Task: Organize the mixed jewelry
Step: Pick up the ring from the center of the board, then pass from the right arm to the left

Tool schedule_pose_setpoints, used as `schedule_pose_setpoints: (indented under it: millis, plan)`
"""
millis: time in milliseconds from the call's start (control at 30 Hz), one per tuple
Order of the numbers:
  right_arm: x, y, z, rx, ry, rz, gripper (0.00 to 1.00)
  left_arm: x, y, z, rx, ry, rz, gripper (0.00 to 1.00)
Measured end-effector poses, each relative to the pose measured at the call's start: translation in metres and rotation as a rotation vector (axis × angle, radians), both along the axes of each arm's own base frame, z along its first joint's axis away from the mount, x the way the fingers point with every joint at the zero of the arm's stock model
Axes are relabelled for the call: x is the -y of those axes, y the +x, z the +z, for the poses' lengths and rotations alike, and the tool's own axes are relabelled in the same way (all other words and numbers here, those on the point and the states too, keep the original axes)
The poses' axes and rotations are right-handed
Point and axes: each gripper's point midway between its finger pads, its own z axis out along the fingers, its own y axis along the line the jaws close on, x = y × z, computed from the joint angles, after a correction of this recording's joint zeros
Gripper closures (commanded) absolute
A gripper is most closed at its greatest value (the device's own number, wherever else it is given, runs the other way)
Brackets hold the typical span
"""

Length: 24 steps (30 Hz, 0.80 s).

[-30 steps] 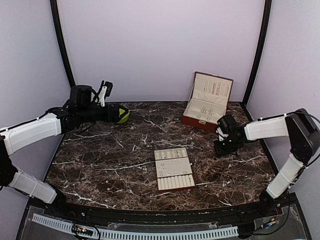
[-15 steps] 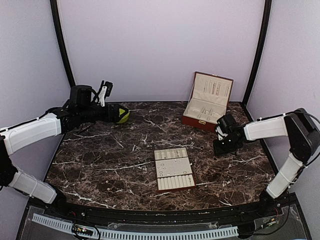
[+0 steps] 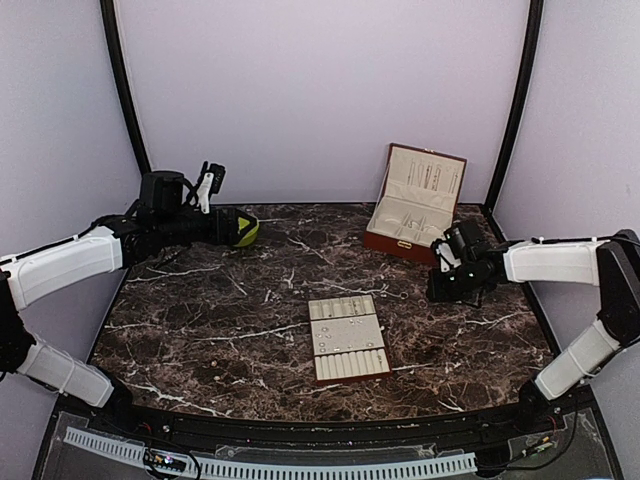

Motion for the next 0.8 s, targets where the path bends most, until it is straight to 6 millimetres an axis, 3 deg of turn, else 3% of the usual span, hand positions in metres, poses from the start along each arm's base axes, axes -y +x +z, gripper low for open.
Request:
schedule_pose_setpoints:
  millis: [133,300,467,667,800]
  plan:
    - [-0.006,-0.004,0.016,0.019,0.068,-0.002,1.00,0.000,0.000,-0.002,-0.003,0.002,0.000,0.19]
    - [-0.014,-0.015,0.019,-0.007,0.145,-0.001,1.00,0.002,-0.001,-0.001,-0.001,-0.006,-0.013,0.19]
    - [-0.032,-0.027,0.028,-0.035,0.265,0.052,1.00,0.016,-0.012,0.000,0.014,-0.054,-0.112,0.20]
    - [-0.066,-0.042,0.060,-0.043,0.477,0.185,1.00,0.056,-0.050,-0.002,0.083,-0.097,-0.360,0.21]
    - [-0.086,-0.055,0.081,-0.060,0.587,0.282,1.00,0.099,-0.096,-0.003,0.206,-0.068,-0.579,0.22]
